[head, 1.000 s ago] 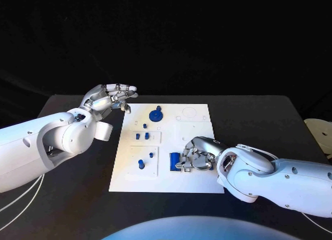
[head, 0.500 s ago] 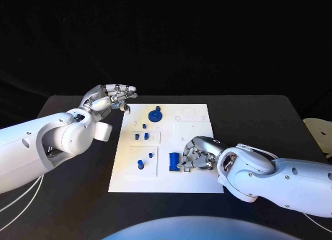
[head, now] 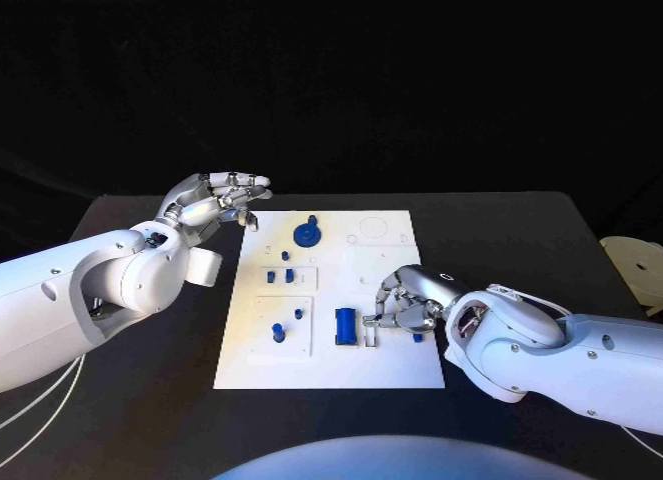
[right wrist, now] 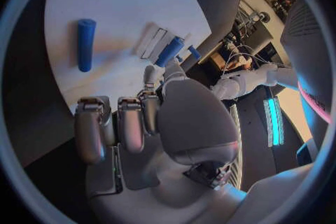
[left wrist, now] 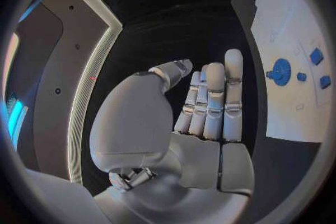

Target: Assemble the parts on the task board

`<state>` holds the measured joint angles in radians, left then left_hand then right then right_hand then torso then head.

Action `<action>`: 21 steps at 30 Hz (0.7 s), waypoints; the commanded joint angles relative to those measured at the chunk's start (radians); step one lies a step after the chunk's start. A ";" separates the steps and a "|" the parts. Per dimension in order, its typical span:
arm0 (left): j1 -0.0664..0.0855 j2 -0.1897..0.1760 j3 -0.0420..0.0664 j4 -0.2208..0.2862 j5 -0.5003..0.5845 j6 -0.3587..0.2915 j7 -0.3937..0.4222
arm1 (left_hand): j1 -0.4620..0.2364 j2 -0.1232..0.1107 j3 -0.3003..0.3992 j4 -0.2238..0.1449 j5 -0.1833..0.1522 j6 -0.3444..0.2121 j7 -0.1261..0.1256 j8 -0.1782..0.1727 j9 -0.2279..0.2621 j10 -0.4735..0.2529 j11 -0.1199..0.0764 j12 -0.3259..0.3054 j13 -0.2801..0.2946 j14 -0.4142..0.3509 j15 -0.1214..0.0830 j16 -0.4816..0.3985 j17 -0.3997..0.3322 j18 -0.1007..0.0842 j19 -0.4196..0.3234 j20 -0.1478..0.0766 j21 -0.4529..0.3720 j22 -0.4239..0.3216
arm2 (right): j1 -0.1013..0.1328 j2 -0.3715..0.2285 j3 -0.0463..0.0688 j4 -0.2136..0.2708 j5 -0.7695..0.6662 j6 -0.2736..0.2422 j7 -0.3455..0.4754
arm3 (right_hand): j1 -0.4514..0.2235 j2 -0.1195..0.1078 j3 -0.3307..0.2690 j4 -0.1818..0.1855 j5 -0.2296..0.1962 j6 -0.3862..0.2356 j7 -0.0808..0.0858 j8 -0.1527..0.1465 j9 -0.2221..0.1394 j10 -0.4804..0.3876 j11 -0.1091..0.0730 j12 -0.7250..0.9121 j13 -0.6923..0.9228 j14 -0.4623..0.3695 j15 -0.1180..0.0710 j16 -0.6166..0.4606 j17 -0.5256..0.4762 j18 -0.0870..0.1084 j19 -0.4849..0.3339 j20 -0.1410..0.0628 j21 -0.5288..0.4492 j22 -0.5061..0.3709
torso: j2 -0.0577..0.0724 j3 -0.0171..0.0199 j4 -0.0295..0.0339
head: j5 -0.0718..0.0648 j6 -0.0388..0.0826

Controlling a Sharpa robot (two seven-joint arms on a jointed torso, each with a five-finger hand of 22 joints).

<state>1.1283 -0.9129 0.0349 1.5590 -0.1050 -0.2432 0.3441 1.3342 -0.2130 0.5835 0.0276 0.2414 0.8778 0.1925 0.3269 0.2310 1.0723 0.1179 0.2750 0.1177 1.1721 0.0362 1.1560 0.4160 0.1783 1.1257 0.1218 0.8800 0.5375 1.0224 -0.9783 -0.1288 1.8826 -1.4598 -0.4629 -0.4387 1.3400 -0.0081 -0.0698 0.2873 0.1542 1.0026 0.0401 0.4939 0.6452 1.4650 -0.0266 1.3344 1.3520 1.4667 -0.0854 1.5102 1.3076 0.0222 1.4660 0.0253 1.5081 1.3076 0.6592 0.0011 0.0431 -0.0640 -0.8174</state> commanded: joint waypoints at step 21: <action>0.000 -0.001 -0.001 0.005 0.003 0.018 0.006 | 0.000 0.014 -0.003 0.003 0.005 -0.008 0.002 0.007 0.000 -0.011 0.001 0.007 0.002 -0.007 -0.003 -0.001 -0.002 0.007 0.006 -0.002 -0.007 -0.002 | -0.017 -0.171 -0.006 0.038 -0.092 0.022 -0.050 | -0.012 -0.021 -0.023 0.005 -0.025 -0.044 0.043 -0.099 -0.052 -0.026 0.032 -0.058 -0.013 0.068 0.026 -0.006 0.079 -0.004 0.075 0.022 -0.028 0.238 | 0.000 0.0002 -0.0017 | -0.034 0.007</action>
<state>1.1282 -0.9147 0.0336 1.5622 -0.1050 -0.2421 0.3441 1.3383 -0.2089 0.5836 0.0276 0.2414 0.8740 0.1962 0.3268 0.2310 1.0687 0.1216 0.2786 0.1189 1.1684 0.0325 1.1560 0.4146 0.1783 1.1257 0.1218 0.8800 0.5363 1.0073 -1.1485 -0.1340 1.9179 -1.5098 -0.4575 -0.4672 1.3375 -0.0298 -0.0867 0.2914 0.1332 0.9514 0.0832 0.4000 0.5938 1.4396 0.0021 1.2782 1.3595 1.4664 -0.0643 1.5046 1.3075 0.0221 1.4660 0.0400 1.4772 1.3074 0.6595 0.0005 0.0421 -0.0983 -0.8100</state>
